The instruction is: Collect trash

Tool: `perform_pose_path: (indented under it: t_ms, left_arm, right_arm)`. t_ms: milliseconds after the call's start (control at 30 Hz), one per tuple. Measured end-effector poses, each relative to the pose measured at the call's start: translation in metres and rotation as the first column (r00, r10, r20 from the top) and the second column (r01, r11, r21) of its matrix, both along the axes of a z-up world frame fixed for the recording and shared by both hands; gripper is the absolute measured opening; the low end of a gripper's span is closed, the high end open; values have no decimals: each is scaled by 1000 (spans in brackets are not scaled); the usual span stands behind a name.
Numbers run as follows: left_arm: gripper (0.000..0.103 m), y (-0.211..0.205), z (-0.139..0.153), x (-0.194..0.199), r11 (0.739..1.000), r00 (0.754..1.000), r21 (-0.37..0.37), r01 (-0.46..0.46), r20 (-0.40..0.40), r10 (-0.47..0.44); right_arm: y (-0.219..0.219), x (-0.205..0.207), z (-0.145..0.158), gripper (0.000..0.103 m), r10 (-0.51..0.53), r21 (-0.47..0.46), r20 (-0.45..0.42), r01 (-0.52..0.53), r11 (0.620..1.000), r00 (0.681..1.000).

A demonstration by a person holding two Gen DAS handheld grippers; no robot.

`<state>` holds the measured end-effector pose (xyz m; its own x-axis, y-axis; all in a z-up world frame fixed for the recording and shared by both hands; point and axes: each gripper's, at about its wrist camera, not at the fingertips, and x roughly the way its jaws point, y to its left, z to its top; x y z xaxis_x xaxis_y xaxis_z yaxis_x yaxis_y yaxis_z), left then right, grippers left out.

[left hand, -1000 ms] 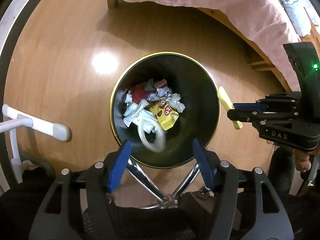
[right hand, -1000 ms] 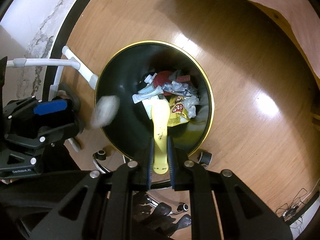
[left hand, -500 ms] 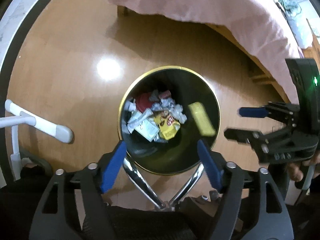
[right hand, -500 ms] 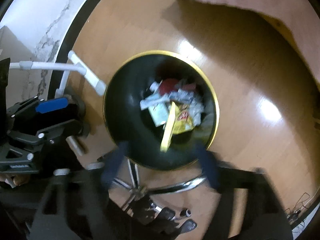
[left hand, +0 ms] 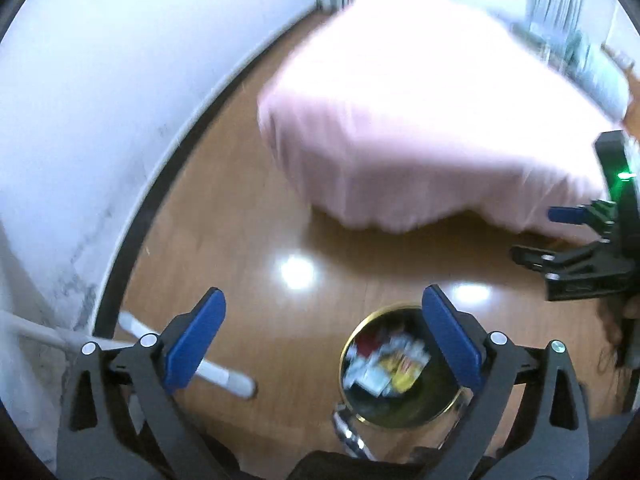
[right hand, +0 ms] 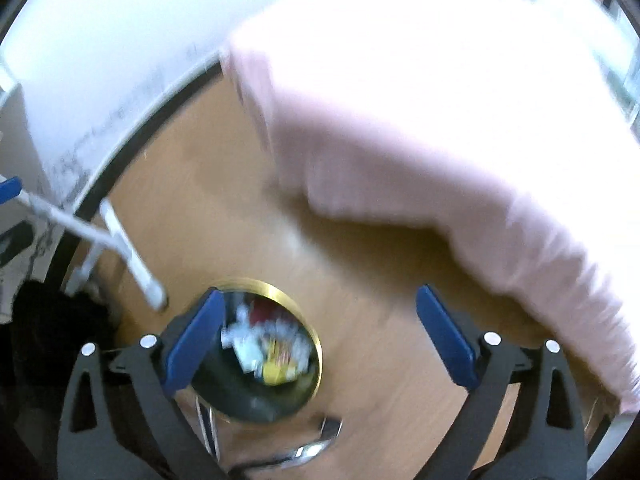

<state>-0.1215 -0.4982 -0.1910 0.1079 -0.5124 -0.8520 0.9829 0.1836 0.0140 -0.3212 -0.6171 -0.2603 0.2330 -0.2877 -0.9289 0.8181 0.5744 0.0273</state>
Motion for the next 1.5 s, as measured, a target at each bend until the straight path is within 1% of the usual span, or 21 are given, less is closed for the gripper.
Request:
perform_pose_path:
  t_ms: [100, 167, 233, 300, 333, 367, 400, 467, 500, 533, 567, 633, 700, 733, 800, 867, 900, 967, 1100, 1300, 1500]
  left_arm:
    - [96, 37, 62, 13, 992, 998, -111, -56, 15, 58]
    - [96, 83, 105, 34, 969, 989, -202, -145, -18, 144]
    - [96, 127, 130, 57, 939, 969, -241, -246, -35, 245]
    - [96, 180, 151, 86, 890, 927, -273, -366, -24, 374]
    - [96, 212, 160, 103, 853, 891, -284, -437, -7, 454]
    - [96, 248, 167, 119, 804, 837, -295, -517, 25, 547]
    - [96, 270, 172, 128, 767, 795, -301, -567, 45, 605]
    - [96, 337, 183, 149, 627, 631, -333, -704, 111, 768]
    - [96, 366, 186, 154, 565, 561, -343, -751, 121, 819]
    - [96, 387, 188, 158, 521, 516, -350, -778, 117, 849]
    - [96, 416, 189, 161, 459, 455, -356, -814, 101, 885]
    - [96, 452, 189, 164, 385, 381, -358, -851, 84, 921]
    - [96, 485, 191, 161, 321, 308, -366, -874, 93, 947]
    - [96, 501, 192, 159, 296, 281, -370, -881, 96, 955]
    - [96, 521, 192, 156, 260, 247, -367, -893, 84, 965]
    - [96, 530, 193, 154, 254, 240, -373, -893, 84, 967]
    - [96, 535, 192, 152, 249, 233, -373, -894, 88, 969]
    - [96, 541, 191, 149, 250, 234, -370, -895, 88, 968]
    - [96, 540, 188, 150, 267, 253, -357, -895, 85, 964]
    - [96, 538, 186, 141, 266, 252, -356, -896, 87, 964]
    - [96, 531, 184, 141, 277, 259, -349, -895, 99, 961]
  right_arm:
    - [18, 37, 79, 96, 72, -150, 108, -56, 987, 992]
    - [38, 68, 116, 96, 135, -215, 152, -100, 971, 979]
    - [70, 109, 157, 96, 254, -271, 218, -192, 943, 942]
    - [104, 146, 186, 96, 372, -318, 273, -282, 905, 887]
    - [126, 169, 199, 96, 440, -336, 299, -338, 879, 846]
    - [148, 190, 210, 96, 504, -348, 326, -394, 851, 800]
    - [169, 210, 216, 96, 557, -352, 345, -446, 823, 755]
    - [207, 245, 224, 96, 639, -358, 345, -533, 767, 688]
    - [222, 257, 226, 96, 668, -362, 342, -563, 743, 661]
    - [244, 271, 229, 96, 708, -371, 338, -603, 706, 620]
    - [264, 283, 231, 96, 740, -382, 333, -634, 673, 585]
    - [293, 300, 233, 96, 778, -398, 321, -669, 628, 540]
    - [315, 314, 238, 96, 798, -416, 310, -681, 602, 517]
    - [325, 318, 240, 96, 807, -430, 310, -683, 590, 502]
    - [345, 326, 241, 96, 820, -443, 302, -691, 572, 485]
    - [363, 331, 239, 96, 845, -454, 275, -713, 534, 458]
    - [366, 329, 237, 96, 850, -461, 265, -715, 526, 455]
    - [371, 329, 234, 96, 853, -453, 266, -722, 523, 450]
    - [371, 329, 233, 96, 841, -434, 289, -720, 541, 458]
    - [378, 328, 233, 96, 848, -439, 286, -726, 530, 446]
    - [373, 325, 237, 96, 843, -446, 297, -716, 537, 448]
